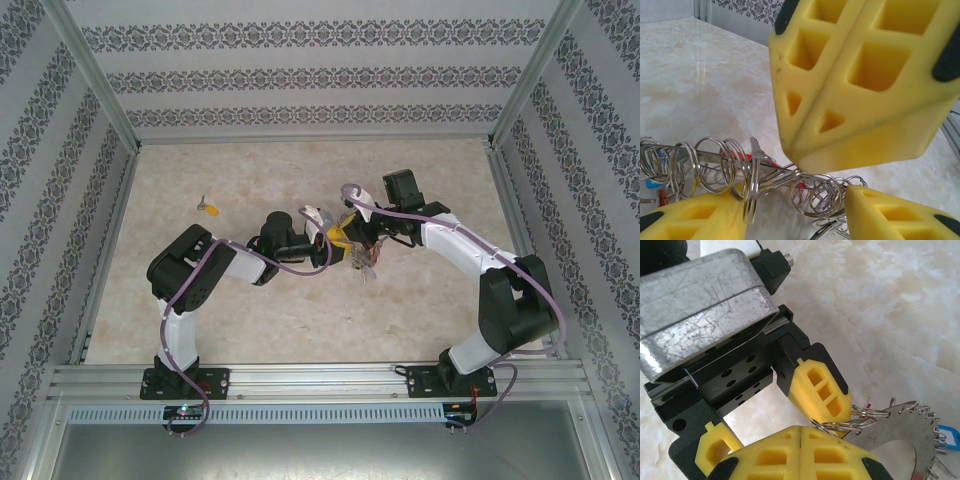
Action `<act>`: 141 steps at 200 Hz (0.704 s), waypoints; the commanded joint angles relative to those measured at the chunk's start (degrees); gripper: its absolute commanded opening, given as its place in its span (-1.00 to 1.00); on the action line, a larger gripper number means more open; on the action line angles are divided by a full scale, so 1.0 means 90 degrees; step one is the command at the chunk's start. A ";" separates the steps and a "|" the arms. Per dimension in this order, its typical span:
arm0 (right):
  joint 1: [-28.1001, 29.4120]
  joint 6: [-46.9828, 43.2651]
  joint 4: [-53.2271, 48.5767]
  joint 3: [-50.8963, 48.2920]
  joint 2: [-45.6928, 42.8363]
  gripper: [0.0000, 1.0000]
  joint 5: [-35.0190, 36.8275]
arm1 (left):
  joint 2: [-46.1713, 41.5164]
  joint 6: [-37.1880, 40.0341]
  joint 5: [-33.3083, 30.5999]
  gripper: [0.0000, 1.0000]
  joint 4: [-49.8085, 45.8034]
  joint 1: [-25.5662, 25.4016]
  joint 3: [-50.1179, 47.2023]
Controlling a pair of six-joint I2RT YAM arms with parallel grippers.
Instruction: Put the keys on the keyring
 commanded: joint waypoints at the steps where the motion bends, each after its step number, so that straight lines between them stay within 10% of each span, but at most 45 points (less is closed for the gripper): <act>1: 0.0074 0.0081 0.0180 -0.0002 0.0035 -1.00 -0.0155 | 0.0102 -0.0144 0.0130 0.03 0.0147 -0.0050 0.0152; 141: -0.0009 0.0066 0.0070 -0.0107 -0.0072 -1.00 0.0139 | 0.0285 -0.0527 -0.0019 0.02 0.0588 0.0080 -0.0087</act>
